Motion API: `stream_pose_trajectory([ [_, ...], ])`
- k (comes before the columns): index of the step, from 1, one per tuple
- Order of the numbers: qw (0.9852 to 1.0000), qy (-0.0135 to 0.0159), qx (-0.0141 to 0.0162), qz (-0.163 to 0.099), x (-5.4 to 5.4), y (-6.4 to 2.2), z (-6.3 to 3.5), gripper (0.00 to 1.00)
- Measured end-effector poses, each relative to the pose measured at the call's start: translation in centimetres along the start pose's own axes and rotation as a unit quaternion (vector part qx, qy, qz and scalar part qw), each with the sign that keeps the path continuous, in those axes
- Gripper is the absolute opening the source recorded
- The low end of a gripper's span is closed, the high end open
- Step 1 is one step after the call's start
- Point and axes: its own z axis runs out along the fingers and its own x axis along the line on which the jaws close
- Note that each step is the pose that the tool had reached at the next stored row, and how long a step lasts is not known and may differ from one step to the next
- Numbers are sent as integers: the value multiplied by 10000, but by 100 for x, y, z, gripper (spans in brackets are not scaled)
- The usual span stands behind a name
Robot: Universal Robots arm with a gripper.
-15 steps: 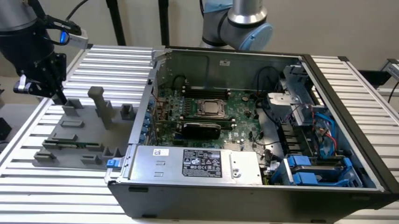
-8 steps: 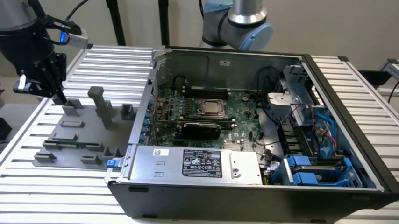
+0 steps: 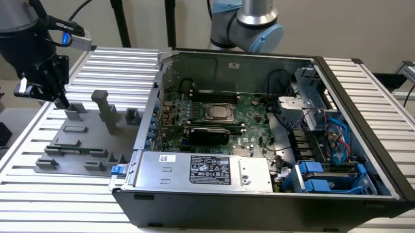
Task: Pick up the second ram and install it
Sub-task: 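Pick up the second ram and move it above second insertion slot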
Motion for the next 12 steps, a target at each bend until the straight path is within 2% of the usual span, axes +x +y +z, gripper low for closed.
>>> stream_pose_trajectory([
  [12, 9997, 11, 1, -226, 2, 24, 25, 11],
])
